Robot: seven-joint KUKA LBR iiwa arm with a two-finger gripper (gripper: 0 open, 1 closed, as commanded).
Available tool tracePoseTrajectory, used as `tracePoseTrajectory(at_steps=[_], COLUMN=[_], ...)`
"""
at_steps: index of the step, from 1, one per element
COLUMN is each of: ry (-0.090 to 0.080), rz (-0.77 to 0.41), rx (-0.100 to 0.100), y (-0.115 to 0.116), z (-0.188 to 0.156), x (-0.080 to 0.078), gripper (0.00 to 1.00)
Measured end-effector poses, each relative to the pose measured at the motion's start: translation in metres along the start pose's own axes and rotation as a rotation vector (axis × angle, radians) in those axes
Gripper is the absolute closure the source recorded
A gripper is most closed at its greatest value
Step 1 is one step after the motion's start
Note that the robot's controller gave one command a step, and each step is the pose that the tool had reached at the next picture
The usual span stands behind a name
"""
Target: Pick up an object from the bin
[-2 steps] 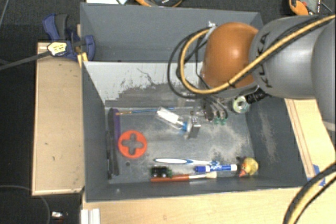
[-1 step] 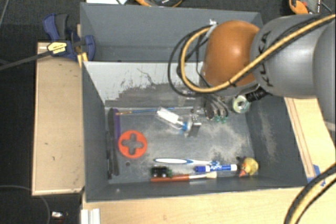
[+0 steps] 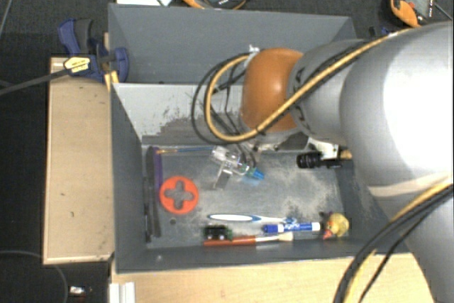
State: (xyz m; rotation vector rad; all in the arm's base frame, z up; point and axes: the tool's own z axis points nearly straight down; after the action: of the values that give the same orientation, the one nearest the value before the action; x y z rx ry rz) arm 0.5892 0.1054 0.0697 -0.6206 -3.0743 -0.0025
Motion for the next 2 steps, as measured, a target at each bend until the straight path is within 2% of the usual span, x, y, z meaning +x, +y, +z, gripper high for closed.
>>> tracePoseTrajectory(at_steps=[1, 2], ry=[-0.018, 0.0], rz=[-0.166, -0.01], rx=[-0.005, 0.001], y=[-0.001, -0.001], z=[-0.039, -0.002], x=[-0.002, 0.0], gripper=[0.0, 0.0])
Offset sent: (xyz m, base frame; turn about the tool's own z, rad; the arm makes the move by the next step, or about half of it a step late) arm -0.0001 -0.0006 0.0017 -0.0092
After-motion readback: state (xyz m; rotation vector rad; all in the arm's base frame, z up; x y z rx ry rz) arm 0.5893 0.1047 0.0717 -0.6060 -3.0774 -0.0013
